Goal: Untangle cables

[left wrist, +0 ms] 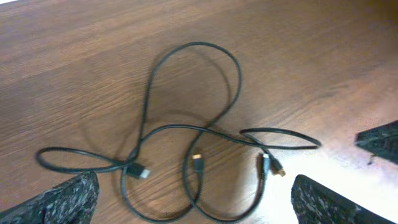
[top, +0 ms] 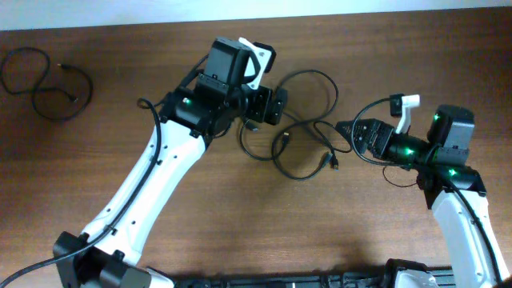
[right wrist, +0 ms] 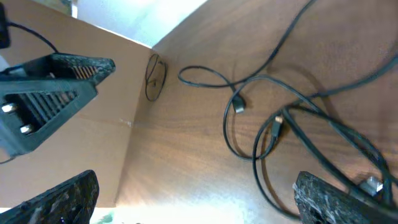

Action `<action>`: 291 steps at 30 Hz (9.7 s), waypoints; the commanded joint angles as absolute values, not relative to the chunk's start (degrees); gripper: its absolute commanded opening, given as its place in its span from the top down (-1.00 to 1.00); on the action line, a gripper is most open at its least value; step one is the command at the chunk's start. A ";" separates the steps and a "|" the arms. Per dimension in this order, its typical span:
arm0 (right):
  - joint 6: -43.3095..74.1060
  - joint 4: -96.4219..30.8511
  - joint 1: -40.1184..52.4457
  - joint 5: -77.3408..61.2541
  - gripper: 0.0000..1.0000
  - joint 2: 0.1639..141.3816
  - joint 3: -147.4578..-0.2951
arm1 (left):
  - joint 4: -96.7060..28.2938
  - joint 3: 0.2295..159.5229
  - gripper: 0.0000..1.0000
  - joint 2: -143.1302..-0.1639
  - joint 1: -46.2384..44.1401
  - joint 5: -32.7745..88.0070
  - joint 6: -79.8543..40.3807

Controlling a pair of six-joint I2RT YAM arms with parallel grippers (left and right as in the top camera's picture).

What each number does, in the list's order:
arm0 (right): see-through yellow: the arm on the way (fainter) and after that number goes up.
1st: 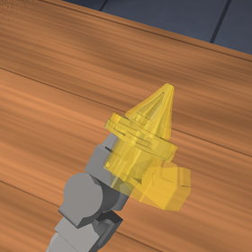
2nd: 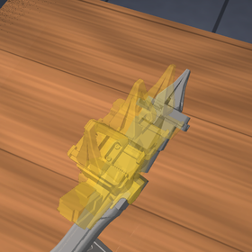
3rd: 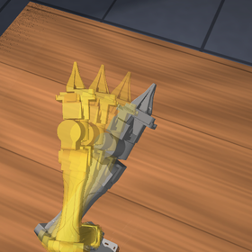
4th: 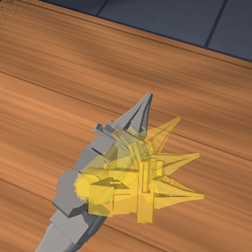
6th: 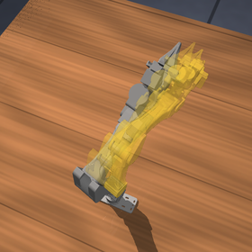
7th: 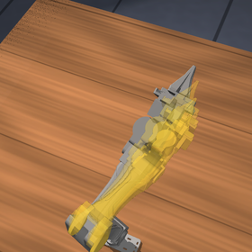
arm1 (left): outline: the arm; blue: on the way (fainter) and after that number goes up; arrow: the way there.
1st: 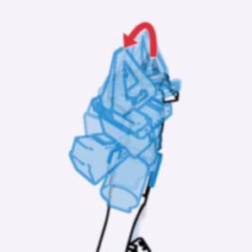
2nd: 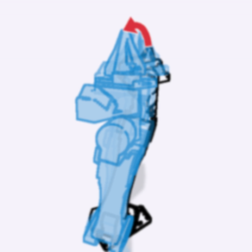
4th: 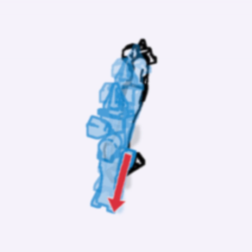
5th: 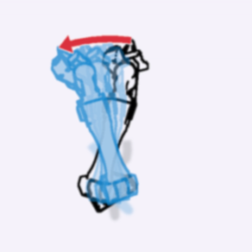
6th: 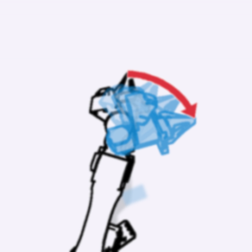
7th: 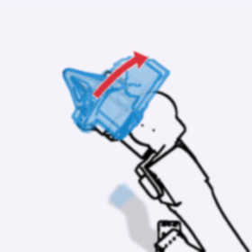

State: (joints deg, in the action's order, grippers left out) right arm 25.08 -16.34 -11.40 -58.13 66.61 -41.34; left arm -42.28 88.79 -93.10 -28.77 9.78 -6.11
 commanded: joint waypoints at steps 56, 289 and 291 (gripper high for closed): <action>18.17 -31.38 -11.70 -41.25 -0.97 66.92 -41.47 | -22.74 88.88 1.00 -122.76 -34.79 39.59 -61.91; 59.02 63.88 -2.33 -84.42 0.92 100.66 -41.91 | -68.16 100.22 -0.98 -126.50 -27.31 24.58 -81.65; 59.02 63.86 -2.33 -85.08 0.92 100.66 -41.91 | -67.99 100.22 -0.99 -127.66 -28.01 20.16 -90.65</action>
